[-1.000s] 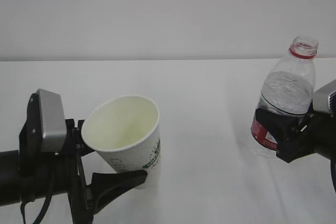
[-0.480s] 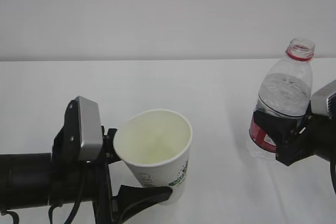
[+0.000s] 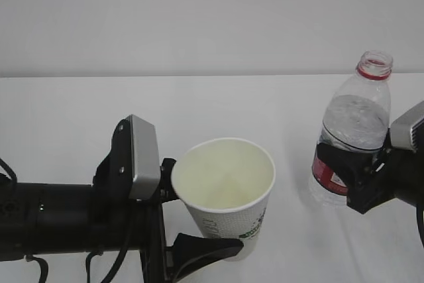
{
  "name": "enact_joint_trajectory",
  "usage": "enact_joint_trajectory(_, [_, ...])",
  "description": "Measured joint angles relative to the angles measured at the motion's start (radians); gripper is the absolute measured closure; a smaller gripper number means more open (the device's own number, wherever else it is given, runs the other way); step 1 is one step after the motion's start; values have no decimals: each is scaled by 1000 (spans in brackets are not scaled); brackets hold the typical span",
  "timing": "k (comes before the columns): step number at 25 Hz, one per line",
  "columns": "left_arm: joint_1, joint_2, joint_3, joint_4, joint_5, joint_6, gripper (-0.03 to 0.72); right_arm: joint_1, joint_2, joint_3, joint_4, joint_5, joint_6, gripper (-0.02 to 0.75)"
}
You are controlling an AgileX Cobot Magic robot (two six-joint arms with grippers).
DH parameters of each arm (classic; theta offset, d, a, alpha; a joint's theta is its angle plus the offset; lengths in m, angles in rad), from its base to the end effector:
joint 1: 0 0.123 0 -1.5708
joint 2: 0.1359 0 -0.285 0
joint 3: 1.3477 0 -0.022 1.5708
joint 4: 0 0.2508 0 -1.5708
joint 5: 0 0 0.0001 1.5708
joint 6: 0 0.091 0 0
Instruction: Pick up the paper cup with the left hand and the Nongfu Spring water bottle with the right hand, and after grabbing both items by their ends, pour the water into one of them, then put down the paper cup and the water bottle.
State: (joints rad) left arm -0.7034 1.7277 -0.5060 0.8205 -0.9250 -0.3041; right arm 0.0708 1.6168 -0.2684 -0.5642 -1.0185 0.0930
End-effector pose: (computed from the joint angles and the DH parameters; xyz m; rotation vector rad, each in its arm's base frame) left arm 0.1763 -0.2192 0.1491 1.2822 1.5313 -0.8942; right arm 0.2223 0.0573 0.1455 -0.5901 1.7732 0.3380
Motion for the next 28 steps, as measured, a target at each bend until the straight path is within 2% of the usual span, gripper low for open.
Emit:
enact_joint_trajectory(15, [-84,66,-15,2,1,-8,120,0,0,0,-12,0,0,298])
enact_joint_trajectory(28, [-86,66,-15,-9,-8,-9,121,0,0,0,-17,0,0,298])
